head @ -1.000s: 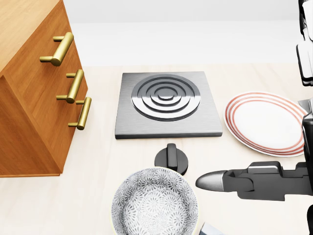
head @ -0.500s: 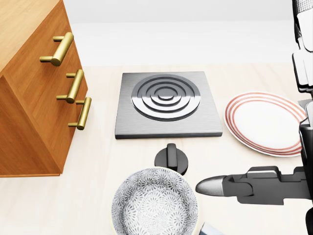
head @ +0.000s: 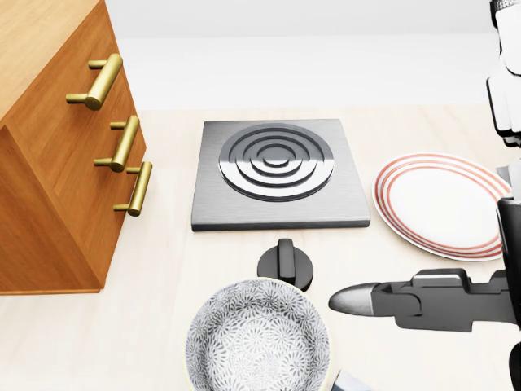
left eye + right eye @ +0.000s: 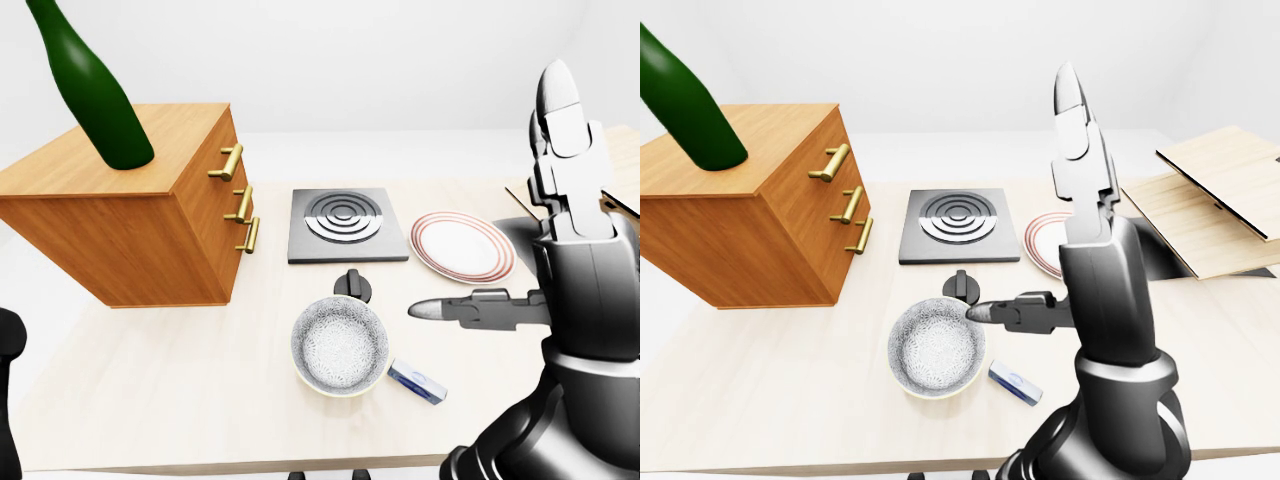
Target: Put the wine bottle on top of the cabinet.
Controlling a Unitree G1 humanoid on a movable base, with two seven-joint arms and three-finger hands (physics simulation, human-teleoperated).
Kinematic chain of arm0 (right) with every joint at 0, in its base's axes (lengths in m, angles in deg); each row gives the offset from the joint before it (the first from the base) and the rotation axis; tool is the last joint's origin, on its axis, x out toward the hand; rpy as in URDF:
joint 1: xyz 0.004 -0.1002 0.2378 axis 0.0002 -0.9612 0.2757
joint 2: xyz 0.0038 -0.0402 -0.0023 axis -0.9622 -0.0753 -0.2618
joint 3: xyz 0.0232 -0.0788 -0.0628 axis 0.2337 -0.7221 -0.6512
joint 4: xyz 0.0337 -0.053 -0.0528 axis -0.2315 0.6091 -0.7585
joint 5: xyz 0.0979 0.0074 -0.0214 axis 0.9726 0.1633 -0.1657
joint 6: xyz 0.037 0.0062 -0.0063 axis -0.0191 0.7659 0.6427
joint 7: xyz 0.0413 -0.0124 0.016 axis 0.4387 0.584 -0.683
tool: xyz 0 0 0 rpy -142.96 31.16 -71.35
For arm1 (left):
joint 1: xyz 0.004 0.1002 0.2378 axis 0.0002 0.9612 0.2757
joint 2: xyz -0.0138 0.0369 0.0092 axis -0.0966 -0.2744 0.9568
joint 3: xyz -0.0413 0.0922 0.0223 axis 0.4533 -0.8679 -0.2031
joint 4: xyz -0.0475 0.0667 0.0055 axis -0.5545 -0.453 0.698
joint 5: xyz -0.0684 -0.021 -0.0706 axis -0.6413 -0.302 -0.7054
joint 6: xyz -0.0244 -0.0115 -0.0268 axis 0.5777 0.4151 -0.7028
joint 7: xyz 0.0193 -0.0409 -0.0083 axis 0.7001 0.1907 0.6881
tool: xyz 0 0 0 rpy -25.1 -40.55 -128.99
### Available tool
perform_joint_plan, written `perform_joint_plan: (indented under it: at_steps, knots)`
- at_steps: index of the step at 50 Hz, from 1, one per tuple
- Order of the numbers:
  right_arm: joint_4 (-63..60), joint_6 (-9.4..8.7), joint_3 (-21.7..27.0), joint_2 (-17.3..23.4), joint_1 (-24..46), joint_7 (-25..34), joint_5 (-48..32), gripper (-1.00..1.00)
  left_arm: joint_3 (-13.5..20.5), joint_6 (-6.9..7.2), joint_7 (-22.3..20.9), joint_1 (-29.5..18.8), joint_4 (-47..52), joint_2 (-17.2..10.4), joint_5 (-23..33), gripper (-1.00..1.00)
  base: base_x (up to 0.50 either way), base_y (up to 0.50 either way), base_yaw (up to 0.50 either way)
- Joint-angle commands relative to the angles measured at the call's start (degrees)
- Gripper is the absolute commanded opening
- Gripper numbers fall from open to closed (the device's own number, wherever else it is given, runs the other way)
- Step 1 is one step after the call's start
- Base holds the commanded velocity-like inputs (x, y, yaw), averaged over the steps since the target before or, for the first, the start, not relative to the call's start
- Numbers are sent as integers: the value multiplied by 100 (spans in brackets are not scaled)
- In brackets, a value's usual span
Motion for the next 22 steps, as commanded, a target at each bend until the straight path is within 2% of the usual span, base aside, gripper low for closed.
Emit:
perform_joint_plan:
  at_steps: [1,2,3,4,5,6,7,8,9,10,12,13,15,16,18,19,20,21,22]
  knots:
    - [0,0,-133,0,6,0,-521,100,1528,0,1433,2986,5709,191,-2049,100,0,0,0]
    - [0,0,-90,0,-23,0,-536,100,1611,0,1676,3207,5846,186,-2335,100,0,0,0]
    - [0,0,-22,0,-73,0,-504,100,1832,0,1990,3369,6047,277,-2843,100,0,0,0]
    - [0,0,14,0,-143,0,-470,100,1967,0,2180,3775,6295,349,-3187,100,0,0,0]
    - [0,0,44,0,-317,0,-403,100,2281,0,2519,4267,6772,560,-3663,100,0,0,0]
    - [0,0,47,0,-566,0,-318,100,2407,0,2723,4700,7073,571,-3969,100,0,0,0]
    - [0,0,16,0,-772,0,-273,100,2767,0,3097,5082,7449,709,-4684,100,0,0,0]
    - [0,0,-54,0,-1052,0,-215,100,3000,0,3369,5571,7805,749,-5161,100,0,0,0]
    - [0,0,-214,0,-1611,0,-52,100,3399,0,3693,6176,8260,958,-5930,100,0,0,0]
    - [0,0,-404,0,-2111,0,37,100,3481,0,3828,6601,8455,937,-6167,100,0,0,0]
    - [0,852,-789,0,-3190,0,246,100,3684,0,3942,7364,8872,1090,-6534,100,0,0,0]
    - [0,1000,-905,0,-3863,0,607,100,3835,0,3788,7883,9111,1278,-6671,100,0,0,0]
    - [0,1000,-947,0,-4734,0,1296,100,3928,0,3408,8573,9194,1414,-6701,100,0,0,0]
    - [0,1000,-812,0,-5172,0,1886,100,4027,0,2922,9082,9198,1505,-6570,100,0,0,0]
    - [0,1000,-786,0,-5856,0,2770,100,4083,0,2341,9895,9200,1734,-6376,100,0,0,0]
    - [0,1000,-876,0,-6255,0,3208,100,3999,0,1915,10383,9200,1921,-6100,100,0,0,0]
    - [0,1000,-1031,0,-6802,0,3743,100,3730,0,1216,11151,9200,2329,-5673,100,0,0,0]
    - [0,1000,-1224,0,-7174,0,4063,100,3654,0,1037,11666,9200,2340,-5677,100,0,0,0]
    - [0,1000,-1386,0,-7615,-70,4439,100,3366,0,464,12345,9199,2698,-5297,100,0,0,0]
